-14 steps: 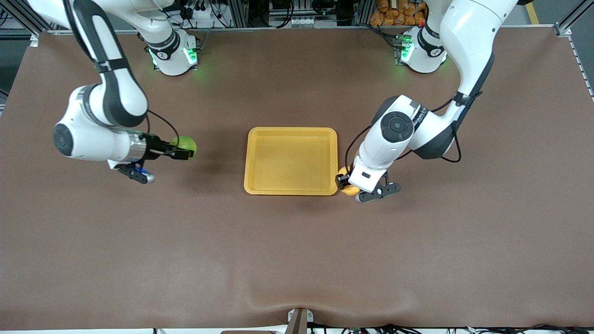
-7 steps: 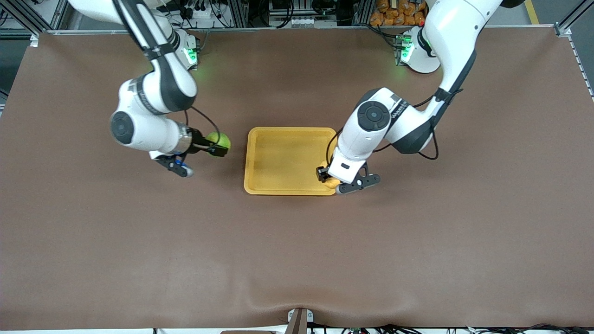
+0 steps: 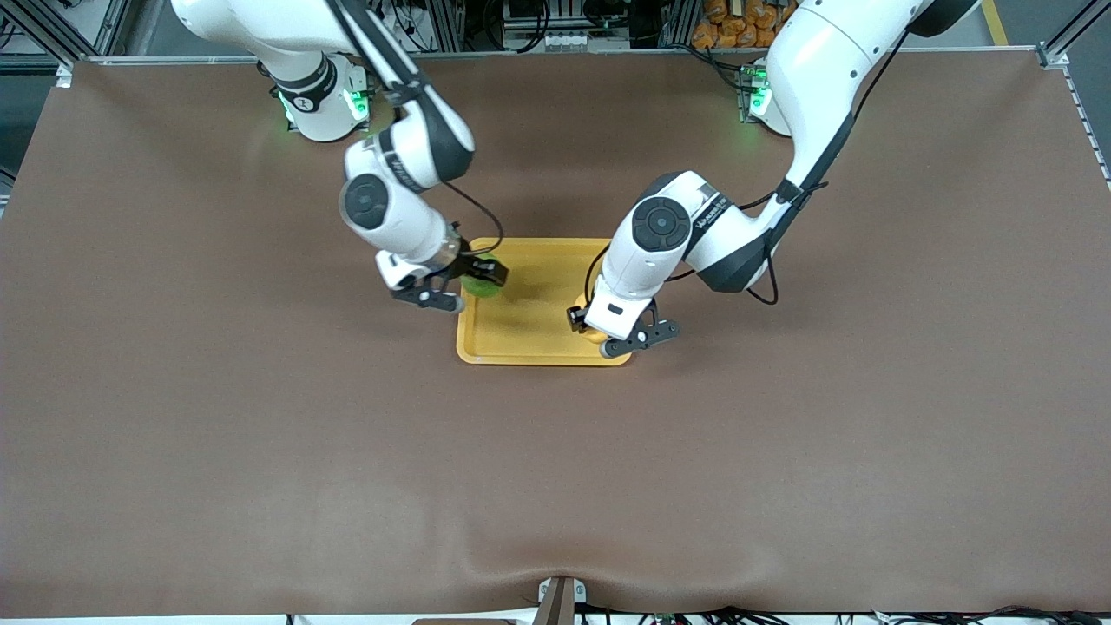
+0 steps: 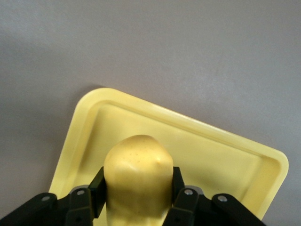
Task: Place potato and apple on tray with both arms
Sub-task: 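Lift the apple with the right gripper while the left gripper lifts the potato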
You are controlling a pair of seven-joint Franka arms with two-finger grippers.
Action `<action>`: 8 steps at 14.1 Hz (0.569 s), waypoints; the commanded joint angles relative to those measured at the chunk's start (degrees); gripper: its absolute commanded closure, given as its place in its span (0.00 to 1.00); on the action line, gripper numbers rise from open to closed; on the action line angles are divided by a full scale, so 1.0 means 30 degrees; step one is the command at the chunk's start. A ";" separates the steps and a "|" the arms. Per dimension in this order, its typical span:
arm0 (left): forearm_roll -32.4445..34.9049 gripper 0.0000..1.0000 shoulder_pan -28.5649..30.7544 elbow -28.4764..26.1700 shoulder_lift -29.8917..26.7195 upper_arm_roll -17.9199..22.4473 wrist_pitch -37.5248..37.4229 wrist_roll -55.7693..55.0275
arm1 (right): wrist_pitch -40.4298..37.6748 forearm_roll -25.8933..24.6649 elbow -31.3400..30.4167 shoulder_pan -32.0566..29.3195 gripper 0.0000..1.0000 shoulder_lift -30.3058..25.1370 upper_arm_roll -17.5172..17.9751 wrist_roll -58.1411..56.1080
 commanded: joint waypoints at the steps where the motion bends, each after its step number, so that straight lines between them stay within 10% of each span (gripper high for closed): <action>1: 0.0372 1.00 -0.0311 0.0564 0.0565 0.0170 -0.0447 -0.0335 | 0.1470 0.0112 0.0067 0.0773 0.81 0.0840 -0.0224 -0.1005; 6: 0.2506 1.00 -0.0603 0.0504 0.1354 0.0142 -0.0915 0.0248 | 0.1737 -0.0879 -0.0255 0.0892 0.81 0.0901 -0.0399 -0.2295; 8: 0.2598 1.00 -0.0868 0.0388 0.1473 0.0171 -0.1206 0.0836 | 0.1766 -0.1819 -0.0372 0.0863 0.65 0.0930 -0.0429 -0.2295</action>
